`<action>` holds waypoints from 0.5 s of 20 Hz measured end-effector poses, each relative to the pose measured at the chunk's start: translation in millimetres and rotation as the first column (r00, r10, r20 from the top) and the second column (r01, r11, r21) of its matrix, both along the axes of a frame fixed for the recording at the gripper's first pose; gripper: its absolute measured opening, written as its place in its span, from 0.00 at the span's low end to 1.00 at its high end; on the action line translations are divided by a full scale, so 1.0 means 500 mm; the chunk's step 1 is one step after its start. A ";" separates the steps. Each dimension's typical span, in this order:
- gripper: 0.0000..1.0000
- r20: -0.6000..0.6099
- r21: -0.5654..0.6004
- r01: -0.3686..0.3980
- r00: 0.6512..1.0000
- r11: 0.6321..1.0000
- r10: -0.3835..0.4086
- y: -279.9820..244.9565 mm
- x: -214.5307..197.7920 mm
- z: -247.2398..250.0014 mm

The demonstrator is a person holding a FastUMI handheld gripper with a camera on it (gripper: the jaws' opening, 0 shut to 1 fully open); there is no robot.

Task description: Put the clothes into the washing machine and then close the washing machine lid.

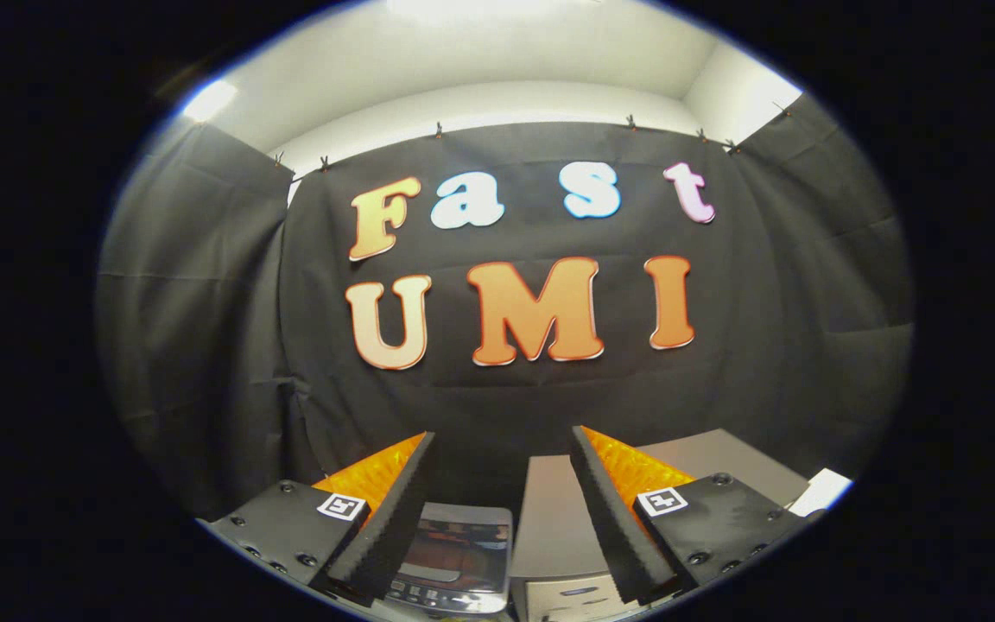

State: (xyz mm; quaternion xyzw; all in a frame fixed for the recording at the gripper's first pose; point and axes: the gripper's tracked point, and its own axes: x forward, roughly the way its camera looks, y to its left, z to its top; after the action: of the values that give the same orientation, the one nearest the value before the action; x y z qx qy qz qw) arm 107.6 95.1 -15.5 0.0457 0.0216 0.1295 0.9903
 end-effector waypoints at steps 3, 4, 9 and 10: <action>0.99 0.040 -0.014 0.029 0.999 0.999 -0.029 -0.095 -0.042 0.037; 0.99 0.044 -0.012 0.030 0.999 0.999 -0.030 -0.121 -0.064 0.049; 0.99 0.063 -0.003 0.016 0.998 1.000 -0.016 -0.241 -0.135 0.086; 0.99 0.066 -0.008 0.021 0.998 1.000 -0.020 -0.265 -0.149 0.088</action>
State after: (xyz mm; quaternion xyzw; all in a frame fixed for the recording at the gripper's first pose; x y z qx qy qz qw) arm 33.1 -37.5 28.5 0.0373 -0.0112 0.1206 0.9919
